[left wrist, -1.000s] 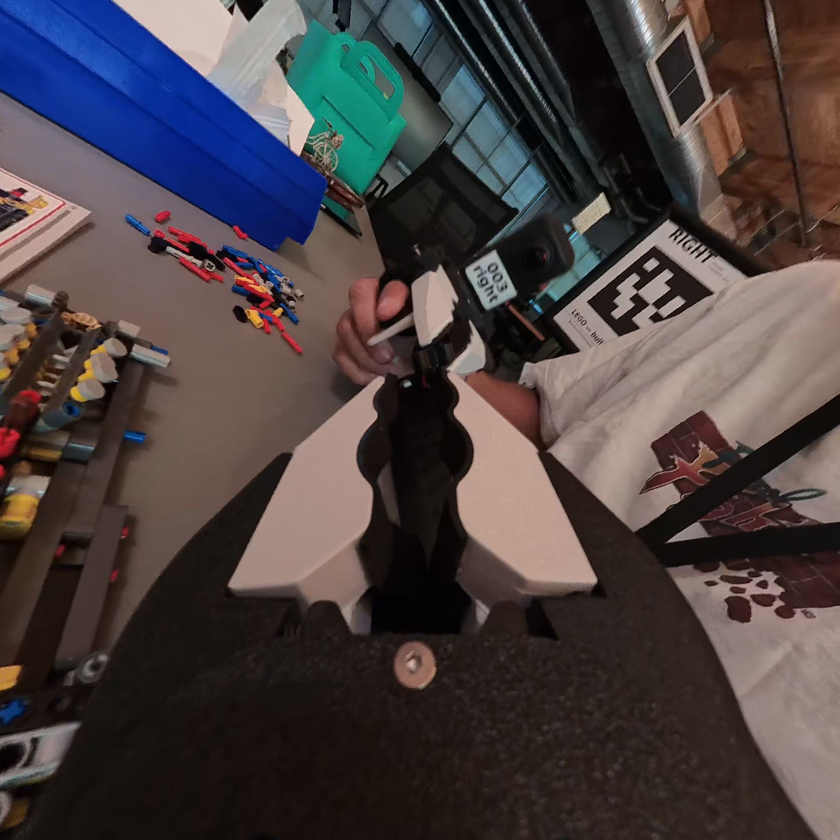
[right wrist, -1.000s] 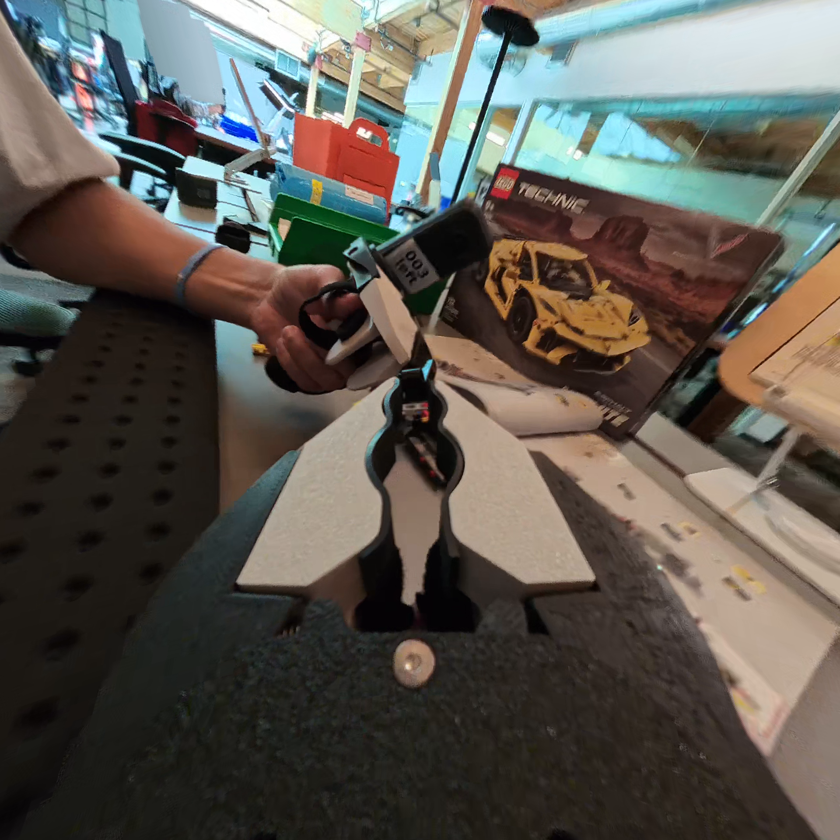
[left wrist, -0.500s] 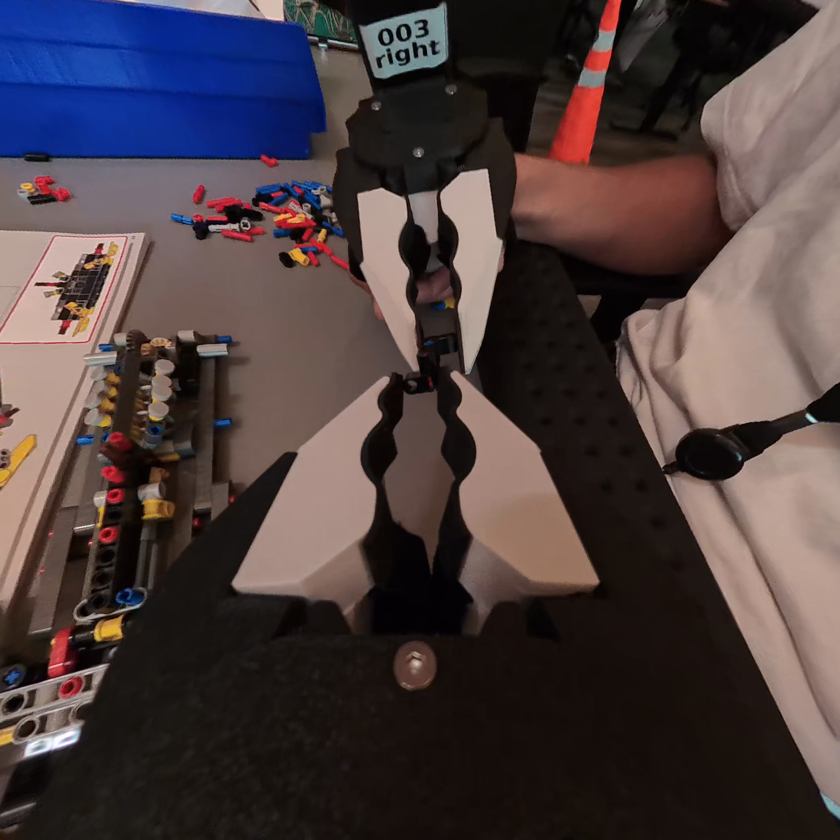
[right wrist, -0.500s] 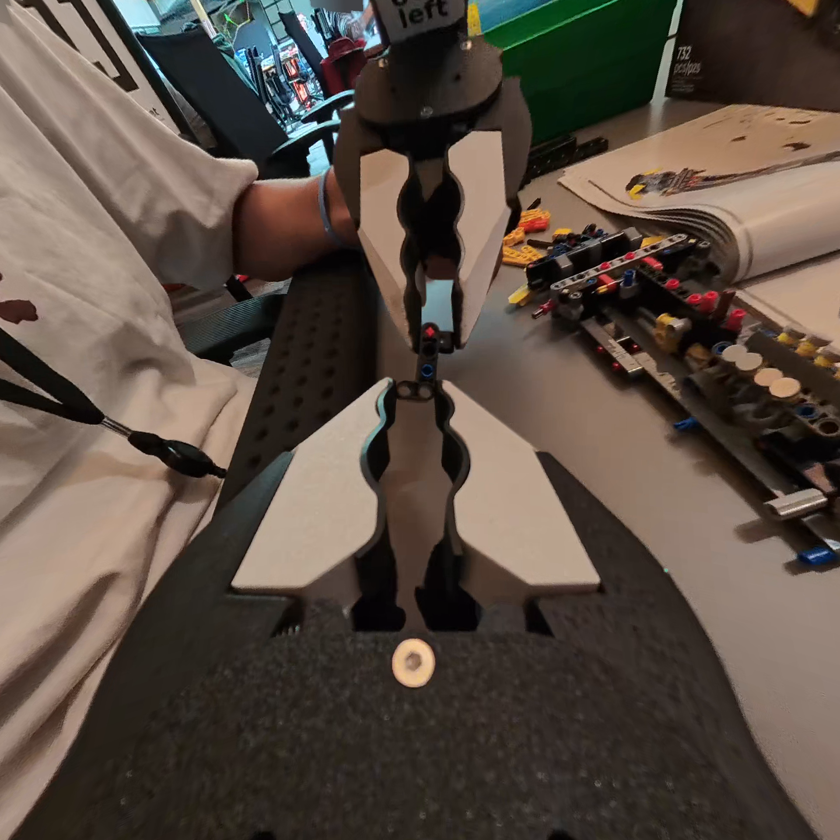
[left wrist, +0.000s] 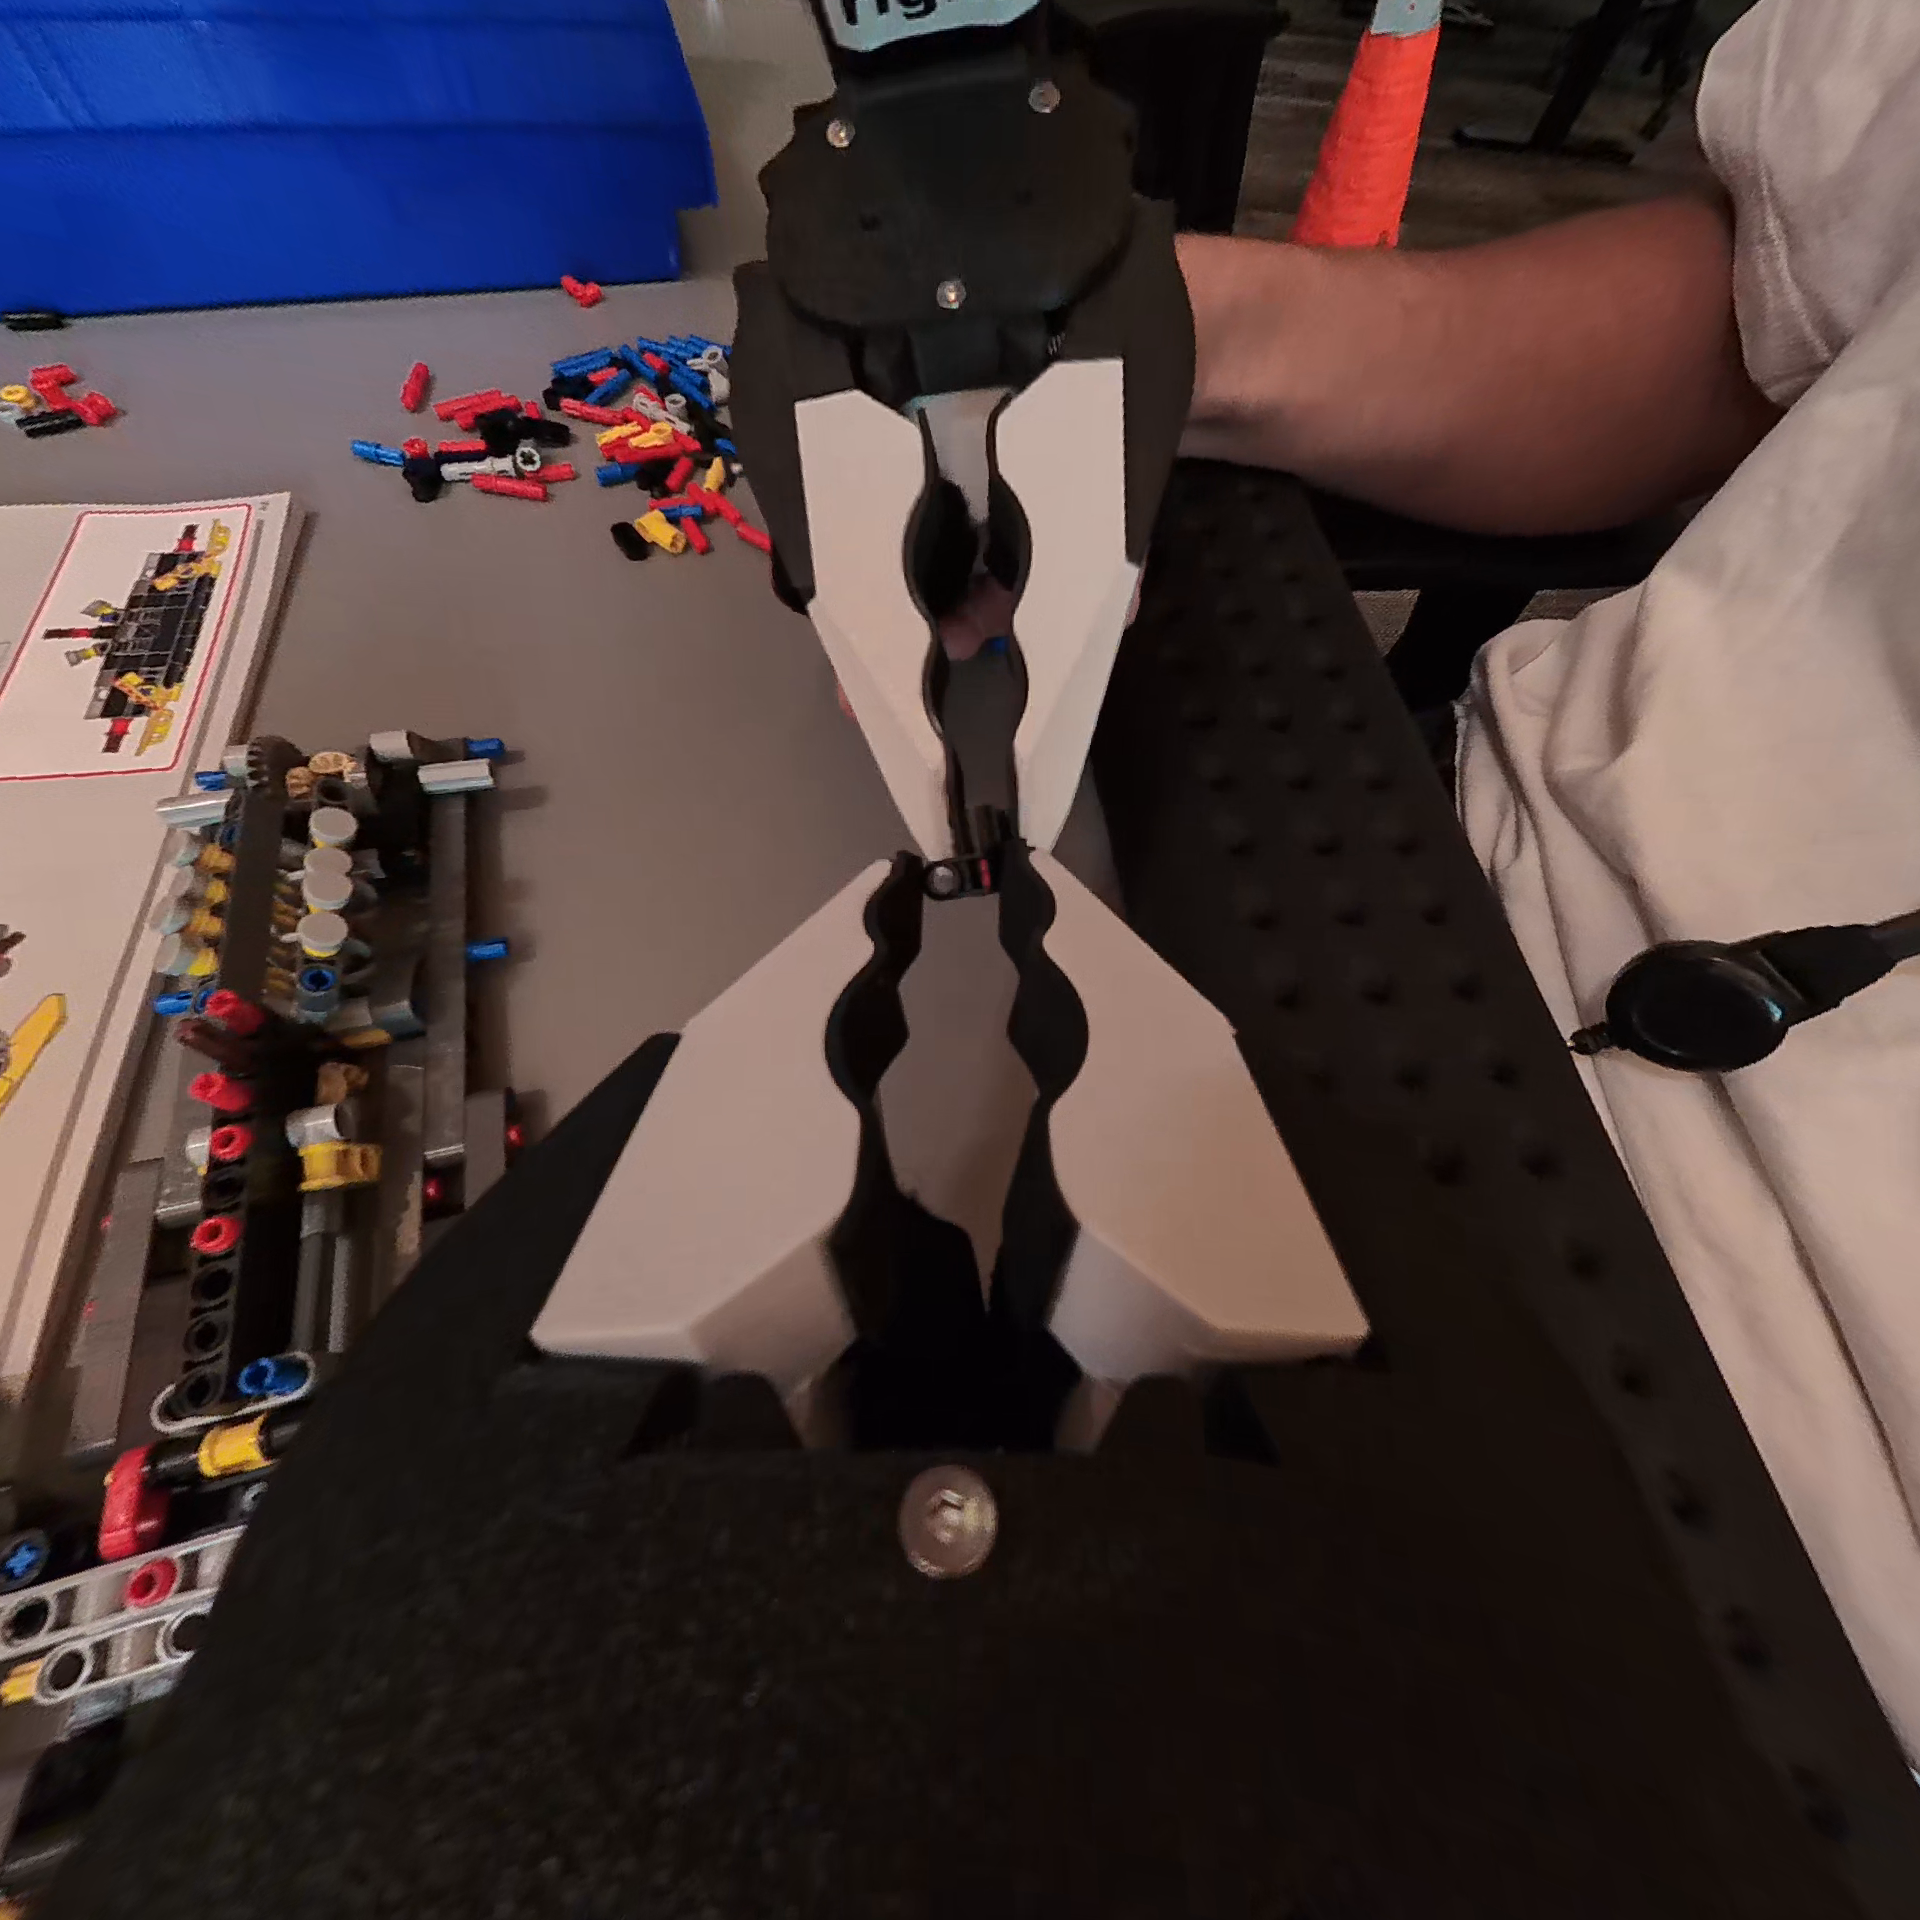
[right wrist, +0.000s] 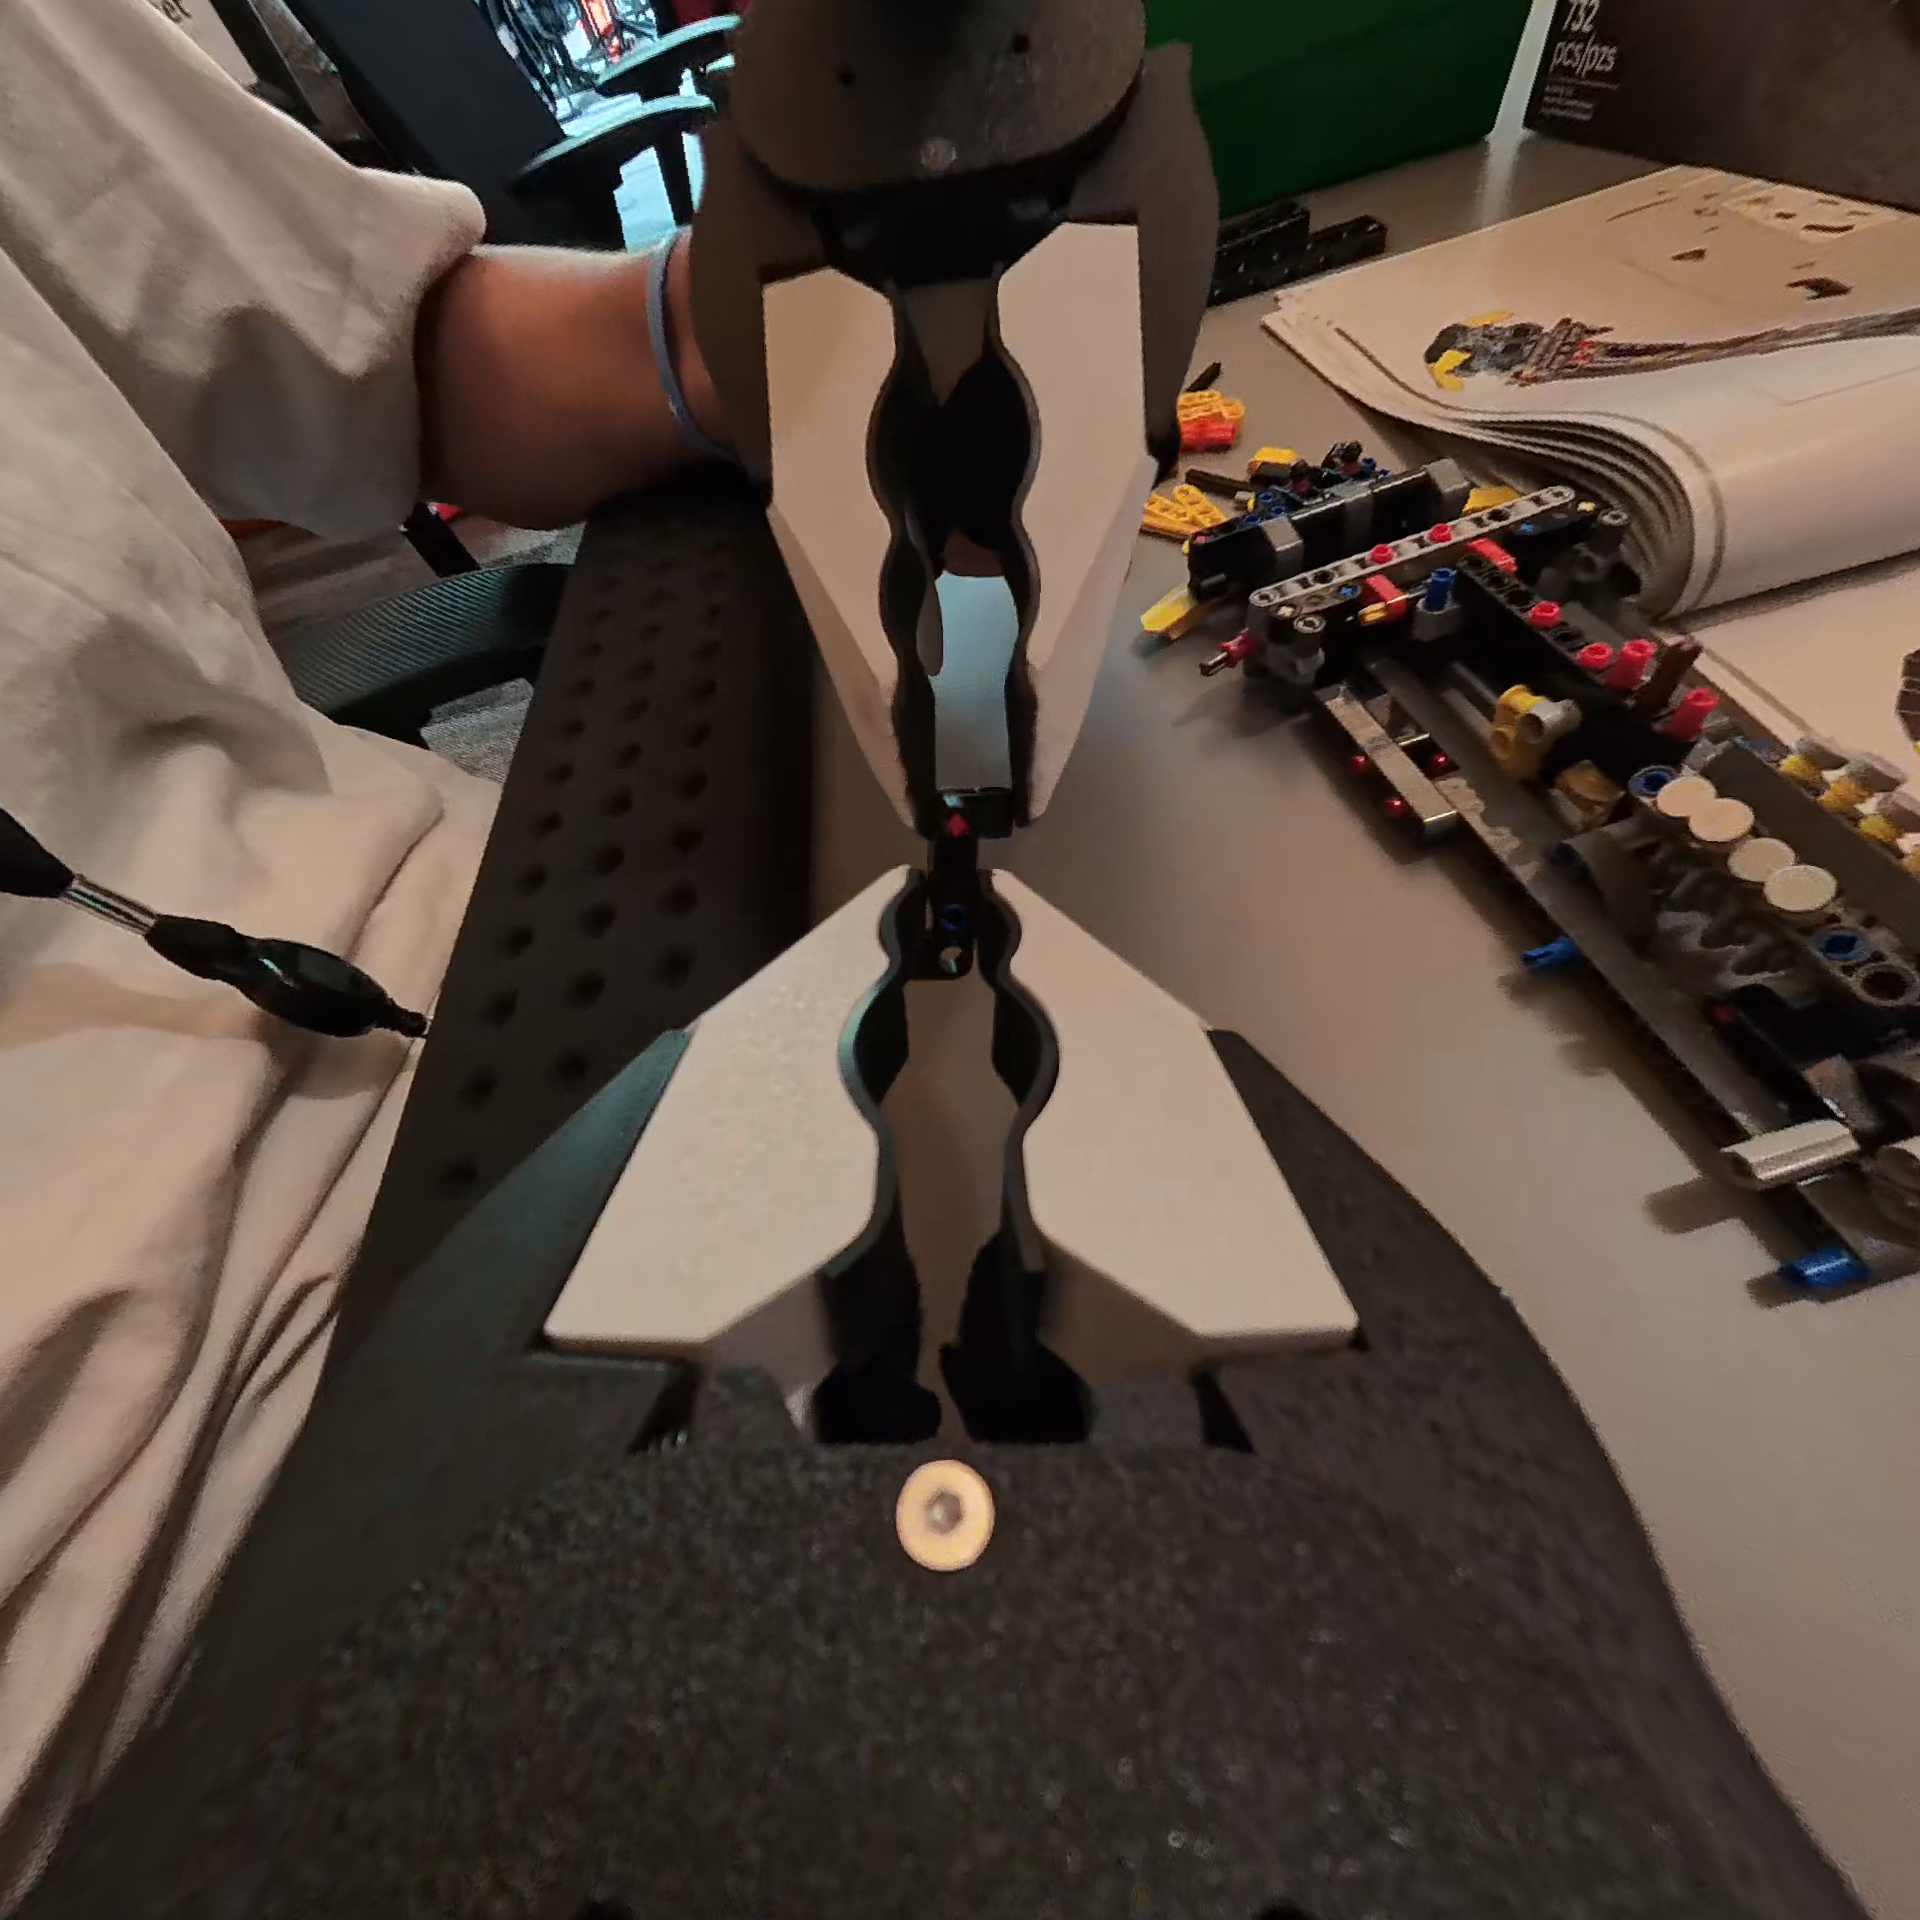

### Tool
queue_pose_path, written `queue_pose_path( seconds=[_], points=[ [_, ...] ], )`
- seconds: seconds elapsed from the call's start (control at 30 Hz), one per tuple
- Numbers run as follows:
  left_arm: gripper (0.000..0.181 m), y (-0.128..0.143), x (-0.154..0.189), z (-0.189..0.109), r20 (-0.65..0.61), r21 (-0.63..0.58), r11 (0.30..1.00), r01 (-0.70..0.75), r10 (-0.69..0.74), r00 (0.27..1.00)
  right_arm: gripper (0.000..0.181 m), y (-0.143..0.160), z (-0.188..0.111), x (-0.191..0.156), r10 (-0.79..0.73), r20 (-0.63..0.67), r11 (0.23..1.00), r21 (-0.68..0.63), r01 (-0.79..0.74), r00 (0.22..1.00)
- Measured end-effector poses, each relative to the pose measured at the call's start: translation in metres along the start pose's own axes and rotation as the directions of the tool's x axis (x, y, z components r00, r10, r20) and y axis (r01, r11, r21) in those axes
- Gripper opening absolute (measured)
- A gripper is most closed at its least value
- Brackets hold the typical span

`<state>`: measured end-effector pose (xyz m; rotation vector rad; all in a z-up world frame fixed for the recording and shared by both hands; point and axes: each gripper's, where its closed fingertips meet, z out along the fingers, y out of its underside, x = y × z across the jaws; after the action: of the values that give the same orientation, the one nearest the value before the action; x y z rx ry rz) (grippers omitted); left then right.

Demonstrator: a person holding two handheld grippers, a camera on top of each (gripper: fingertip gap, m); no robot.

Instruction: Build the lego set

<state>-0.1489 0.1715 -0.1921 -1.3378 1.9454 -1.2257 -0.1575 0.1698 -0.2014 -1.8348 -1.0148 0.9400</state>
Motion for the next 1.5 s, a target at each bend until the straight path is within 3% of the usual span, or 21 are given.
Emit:
queue_pose_path(
  seconds=[0.13, 0.23, 0.3, 0.43, 0.57, 0.73, 0.9, 1.03, 1.13, 1.2, 1.3, 1.43, 1.5],
  points=[
    [0.014, -0.007, -0.004, -0.003, 0.012, 0.046, 0.999, 0.02, -0.02, 1.0, 0.006, -0.008, -0.004, 0.003, 0.038, -0.001, 0.999, 0.039, -0.038, 0.999],
    [0.015, -0.031, -0.011, -0.014, 0.018, 0.197, 0.978, 0.074, -0.079, 0.997, 0.006, -0.031, -0.015, 0.008, 0.107, 0.007, 0.979, 0.176, -0.106, 0.994],
    [0.025, -0.042, -0.017, -0.023, 0.013, 0.279, 0.952, 0.128, -0.137, 0.99, 0.006, -0.049, -0.025, 0.008, 0.16, 0.043, 0.944, 0.285, -0.166, 0.986],
    [0.026, -0.054, -0.025, -0.035, -0.061, 0.377, 0.892, 0.249, -0.244, 0.968, 0.006, -0.069, -0.036, 0.012, 0.267, 0.134, 0.86, 0.414, -0.299, 0.954],
    [0.024, -0.054, -0.03, -0.037, -0.079, 0.393, 0.872, 0.291, -0.284, 0.956, 0.006, -0.071, -0.04, 0.021, 0.363, 0.195, 0.794, 0.448, -0.412, 0.911],
    [0.023, -0.053, -0.03, -0.034, -0.046, 0.384, 0.886, 0.259, -0.261, 0.964, 0.005, -0.066, -0.045, 0.034, 0.435, 0.176, 0.756, 0.461, -0.464, 0.883],
    [0.024, -0.043, -0.032, -0.024, -0.014, 0.336, 0.906, 0.259, -0.271, 0.963, 0.006, -0.056, -0.047, 0.05, 0.527, 0.156, 0.715, 0.45, -0.534, 0.836],
    [0.024, -0.033, -0.035, -0.014, 0.046, 0.275, 0.932, 0.236, -0.258, 0.965, 0.006, -0.052, -0.057, 0.063, 0.531, 0.069, 0.722, 0.484, -0.494, 0.844],
    [0.023, -0.018, -0.038, -0.002, 0.151, 0.184, 0.972, 0.149, -0.178, 0.972, 0.006, -0.04, -0.089, 0.081, 0.488, -0.15, 0.792, 0.49, -0.364, 0.86],
    [0.023, -0.008, -0.035, 0.013, 0.2, 0.094, 0.993, 0.076, -0.094, 0.975, 0.006, -0.015, -0.119, 0.099, 0.488, -0.358, 0.837, 0.451, -0.31, 0.796],
    [0.021, -0.009, -0.016, 0.042, 0.164, 0.018, 0.999, 0.051, -0.053, 0.985, 0.006, 0.008, -0.147, 0.096, 0.501, -0.464, 0.844, 0.448, -0.295, 0.73],
    [0.022, -0.013, 0.009, 0.081, 0.038, -0.102, 0.995, -0.005, 0.009, 0.999, 0.006, -0.003, -0.17, 0.075, 0.44, -0.521, 0.844, 0.518, -0.138, 0.731],
    [0.019, -0.017, 0.009, 0.098, 0.007, -0.137, 0.988, -0.066, 0.068, 0.998, 0.006, 0.0, -0.175, 0.076, 0.449, -0.527, 0.838, 0.528, -0.136, 0.722]
  ],
)
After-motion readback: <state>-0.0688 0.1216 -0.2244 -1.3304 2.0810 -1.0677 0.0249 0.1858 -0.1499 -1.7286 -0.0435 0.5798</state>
